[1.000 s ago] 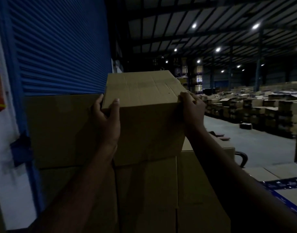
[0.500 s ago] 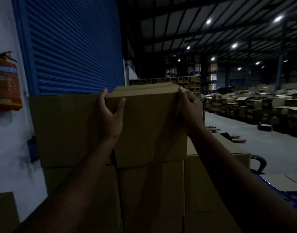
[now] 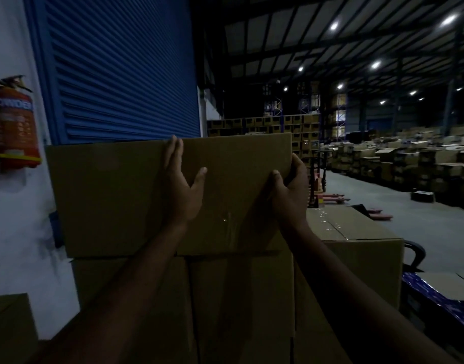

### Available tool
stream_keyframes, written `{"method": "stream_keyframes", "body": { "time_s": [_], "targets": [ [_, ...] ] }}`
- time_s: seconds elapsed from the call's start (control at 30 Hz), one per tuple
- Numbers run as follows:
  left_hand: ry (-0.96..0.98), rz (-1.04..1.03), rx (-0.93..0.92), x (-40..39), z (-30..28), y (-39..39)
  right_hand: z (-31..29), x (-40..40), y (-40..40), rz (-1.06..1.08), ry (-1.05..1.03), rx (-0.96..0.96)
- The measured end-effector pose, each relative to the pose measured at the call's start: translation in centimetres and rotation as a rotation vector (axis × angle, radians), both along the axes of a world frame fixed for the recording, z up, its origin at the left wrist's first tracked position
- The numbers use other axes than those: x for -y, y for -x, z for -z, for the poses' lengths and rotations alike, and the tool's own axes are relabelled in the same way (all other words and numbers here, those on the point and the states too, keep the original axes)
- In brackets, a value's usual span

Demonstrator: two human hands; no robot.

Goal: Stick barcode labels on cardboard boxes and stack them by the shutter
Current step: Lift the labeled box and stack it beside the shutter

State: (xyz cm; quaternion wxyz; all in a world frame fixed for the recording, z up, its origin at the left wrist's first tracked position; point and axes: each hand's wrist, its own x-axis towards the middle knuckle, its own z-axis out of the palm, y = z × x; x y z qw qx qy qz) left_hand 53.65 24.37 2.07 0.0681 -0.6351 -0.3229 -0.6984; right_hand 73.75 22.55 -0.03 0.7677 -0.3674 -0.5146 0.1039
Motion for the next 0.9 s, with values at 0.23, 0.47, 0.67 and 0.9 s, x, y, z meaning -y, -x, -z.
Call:
{"method": "stream_keyframes", "body": {
  "time_s": [0.23, 0.47, 0.67, 0.9],
  "targets": [
    [0.046, 0.016, -0.040, 0.5, 1.6, 0.2, 1.0, 0.2, 0.1, 0.289, -0.143, 0.081],
    [0.042, -0.002, -0.112, 2.9, 5.0, 1.1, 2.9, 2.5, 2.4, 0.392, -0.204, 0.240],
    [0.103, -0.053, -0.143, 6.3, 9.0, 3.6, 5.7, 5.2, 6.9, 0.192, -0.132, 0.363],
    [0.198, -0.189, -0.016, 10.6, 15.6, 10.2, 10.9, 6.3, 14.7, -0.152, -0.066, 0.429]
  ]
}}
